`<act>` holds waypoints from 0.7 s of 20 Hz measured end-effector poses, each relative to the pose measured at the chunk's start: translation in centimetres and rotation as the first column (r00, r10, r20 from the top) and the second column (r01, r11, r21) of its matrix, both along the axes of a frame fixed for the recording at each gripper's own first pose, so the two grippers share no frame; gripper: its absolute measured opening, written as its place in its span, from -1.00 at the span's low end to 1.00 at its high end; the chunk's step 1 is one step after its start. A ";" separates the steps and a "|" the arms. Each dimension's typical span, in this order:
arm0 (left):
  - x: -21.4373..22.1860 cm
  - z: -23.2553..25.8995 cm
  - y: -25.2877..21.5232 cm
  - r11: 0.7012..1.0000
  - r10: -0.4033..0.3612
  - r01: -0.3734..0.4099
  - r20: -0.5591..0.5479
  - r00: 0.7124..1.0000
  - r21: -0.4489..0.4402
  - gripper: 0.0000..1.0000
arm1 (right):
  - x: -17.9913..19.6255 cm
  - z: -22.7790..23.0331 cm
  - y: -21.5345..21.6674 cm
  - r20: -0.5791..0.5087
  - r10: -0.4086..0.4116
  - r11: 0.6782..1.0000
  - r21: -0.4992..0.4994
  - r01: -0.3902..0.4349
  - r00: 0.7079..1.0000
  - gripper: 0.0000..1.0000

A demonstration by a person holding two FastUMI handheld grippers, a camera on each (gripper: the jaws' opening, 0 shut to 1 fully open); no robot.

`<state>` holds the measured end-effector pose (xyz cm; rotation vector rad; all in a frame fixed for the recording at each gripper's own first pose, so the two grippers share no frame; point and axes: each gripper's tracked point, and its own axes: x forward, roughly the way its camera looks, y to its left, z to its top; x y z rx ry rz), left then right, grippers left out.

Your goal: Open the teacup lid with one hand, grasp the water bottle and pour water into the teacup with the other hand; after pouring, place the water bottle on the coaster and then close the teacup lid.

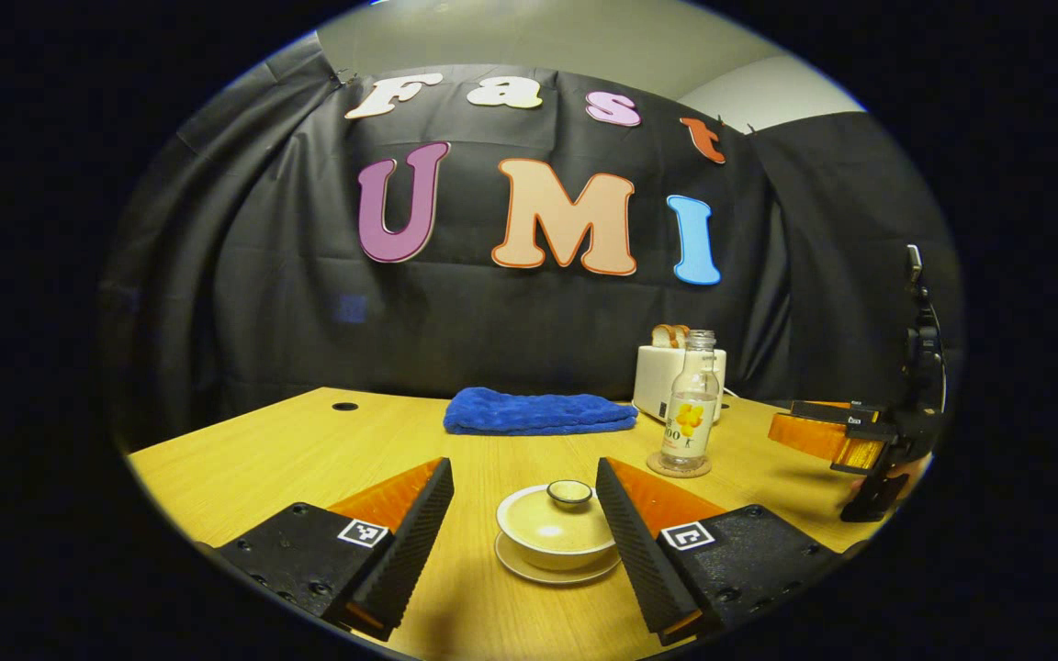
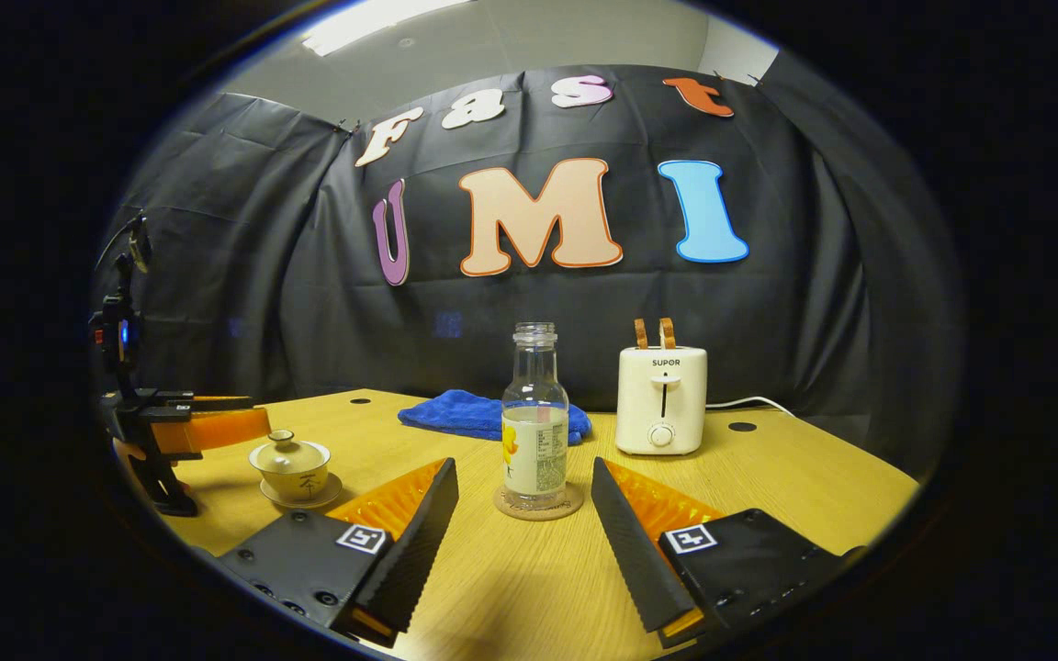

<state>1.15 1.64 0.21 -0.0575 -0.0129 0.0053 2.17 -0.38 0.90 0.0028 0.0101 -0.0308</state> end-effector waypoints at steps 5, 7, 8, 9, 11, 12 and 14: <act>-0.8 -0.2 1.1 0.999 0.037 -0.036 -0.008 0.999 0.019 0.83 | -0.1 0.0 0.0 0.001 -0.001 1.000 0.000 0.001 1.000 0.83; -0.8 -0.2 1.3 0.999 0.043 -0.042 -0.009 0.999 0.025 0.77 | -0.2 0.1 0.1 0.001 0.001 1.000 0.001 -0.001 1.000 0.83; -0.9 -0.3 1.4 0.998 0.047 -0.047 -0.008 0.999 0.029 0.84 | -0.1 0.1 0.1 0.002 0.001 1.000 0.001 -0.001 1.000 0.83; -1.0 -0.2 1.4 0.998 0.050 -0.050 -0.009 0.999 0.033 0.84 | -0.2 0.1 0.0 0.002 0.001 1.000 0.001 -0.001 1.000 0.87; -1.1 -0.3 1.6 0.998 0.056 -0.056 -0.009 0.998 0.039 0.84 | -0.3 0.1 0.1 0.002 0.000 1.000 0.001 0.000 1.000 0.83; -1.0 -0.4 1.6 0.997 0.058 -0.058 -0.011 0.998 0.043 0.77 | -0.2 0.1 0.0 0.002 0.000 1.000 0.001 0.000 1.000 0.87; -1.1 -0.3 1.6 0.996 0.061 -0.061 -0.008 0.998 0.063 0.84 | -0.1 0.1 0.0 0.002 0.000 1.000 0.002 0.000 1.000 0.87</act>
